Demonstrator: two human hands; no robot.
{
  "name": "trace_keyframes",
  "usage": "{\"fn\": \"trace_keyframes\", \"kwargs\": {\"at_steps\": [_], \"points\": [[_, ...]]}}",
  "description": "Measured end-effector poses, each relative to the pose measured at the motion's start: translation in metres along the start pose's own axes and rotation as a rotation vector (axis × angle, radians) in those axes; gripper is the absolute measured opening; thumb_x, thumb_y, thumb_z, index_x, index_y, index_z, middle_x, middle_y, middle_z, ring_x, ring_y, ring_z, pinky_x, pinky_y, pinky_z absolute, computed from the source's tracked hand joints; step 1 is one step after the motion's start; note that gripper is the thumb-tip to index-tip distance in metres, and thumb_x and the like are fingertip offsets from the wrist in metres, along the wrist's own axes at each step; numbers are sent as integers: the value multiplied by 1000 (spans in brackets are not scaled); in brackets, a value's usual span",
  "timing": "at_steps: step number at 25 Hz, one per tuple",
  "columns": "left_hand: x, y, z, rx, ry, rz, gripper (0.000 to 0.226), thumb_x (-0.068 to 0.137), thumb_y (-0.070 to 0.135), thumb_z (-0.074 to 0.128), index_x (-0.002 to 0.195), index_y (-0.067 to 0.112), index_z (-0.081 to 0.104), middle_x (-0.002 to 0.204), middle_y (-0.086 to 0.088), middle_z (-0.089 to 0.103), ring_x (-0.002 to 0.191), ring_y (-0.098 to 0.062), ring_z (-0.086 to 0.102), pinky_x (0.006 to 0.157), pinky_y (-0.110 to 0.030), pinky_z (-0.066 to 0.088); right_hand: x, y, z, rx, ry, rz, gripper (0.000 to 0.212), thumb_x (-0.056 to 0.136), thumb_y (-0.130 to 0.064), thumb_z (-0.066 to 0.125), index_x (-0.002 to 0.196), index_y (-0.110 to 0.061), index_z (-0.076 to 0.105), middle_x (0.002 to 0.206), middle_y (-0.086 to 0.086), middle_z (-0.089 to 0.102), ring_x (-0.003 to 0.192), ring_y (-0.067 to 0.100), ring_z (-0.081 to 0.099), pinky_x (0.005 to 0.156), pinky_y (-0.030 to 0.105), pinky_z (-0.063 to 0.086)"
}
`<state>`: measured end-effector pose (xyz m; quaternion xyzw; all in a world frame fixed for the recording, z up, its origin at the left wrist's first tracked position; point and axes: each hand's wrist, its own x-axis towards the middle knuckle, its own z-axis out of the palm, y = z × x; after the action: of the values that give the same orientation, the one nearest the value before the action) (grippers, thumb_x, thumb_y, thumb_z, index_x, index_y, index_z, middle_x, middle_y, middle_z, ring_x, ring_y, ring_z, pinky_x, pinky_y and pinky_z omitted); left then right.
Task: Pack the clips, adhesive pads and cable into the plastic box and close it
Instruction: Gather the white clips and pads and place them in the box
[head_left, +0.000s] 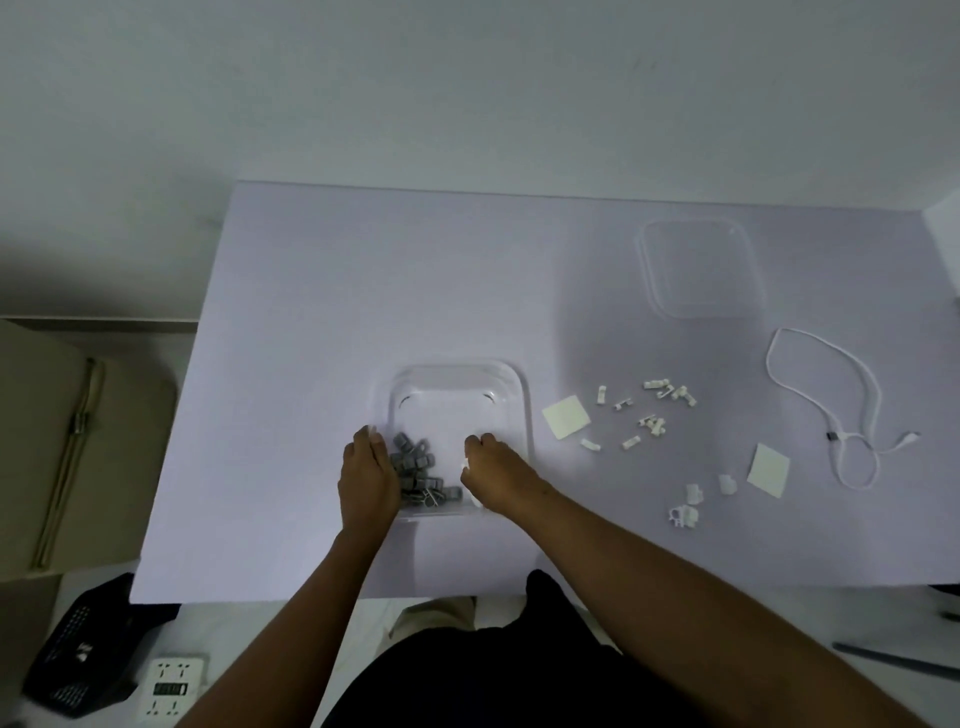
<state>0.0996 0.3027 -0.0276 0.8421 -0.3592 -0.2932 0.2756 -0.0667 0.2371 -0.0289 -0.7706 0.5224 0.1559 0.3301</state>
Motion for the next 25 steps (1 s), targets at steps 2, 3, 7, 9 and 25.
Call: {"fn": "trace_keyframes", "kwargs": {"at_steps": [2, 3, 7, 9, 25], "points": [[0, 2, -1, 4, 22, 8, 44, 105, 39, 18, 112, 10, 51, 100, -11, 60, 91, -29, 56, 78, -40, 44, 0, 0, 4, -56, 35, -16, 25, 92, -9, 48, 116, -1, 48, 119, 21, 48, 106, 38, 51, 74, 41, 44], [-1, 3, 0, 10, 24, 13, 44, 105, 38, 18, 110, 9, 51, 98, -10, 59, 89, -27, 55, 76, -38, 42, 0, 0, 5, -73, 46, -27, 27, 92, -8, 48, 118, -1, 48, 121, 21, 48, 108, 38, 49, 73, 41, 41], [-1, 2, 1, 26, 21, 18, 42, 105, 37, 20, 108, 9, 50, 94, -8, 57, 89, -29, 56, 73, -38, 40, -6, 3, 7, -49, 45, -50, 29, 93, -15, 51, 120, -3, 52, 123, 20, 48, 115, 38, 45, 79, 42, 43], [1, 3, 2, 83, 34, -4, 39, 104, 38, 27, 118, 10, 49, 107, -16, 58, 102, -37, 55, 80, -46, 45, -14, 4, 3, 43, 68, -71, 34, 95, -20, 51, 125, -5, 54, 125, 18, 50, 119, 36, 44, 87, 44, 47], [-89, 149, 155, 105, -418, 660, 26, 91, 25, 61, 115, 14, 58, 114, -4, 58, 106, -20, 54, 87, -30, 47, -153, 261, 25, 414, 597, 405, 37, 78, 5, 64, 110, -13, 66, 121, 12, 59, 116, 31, 51, 95, 22, 36]]}}
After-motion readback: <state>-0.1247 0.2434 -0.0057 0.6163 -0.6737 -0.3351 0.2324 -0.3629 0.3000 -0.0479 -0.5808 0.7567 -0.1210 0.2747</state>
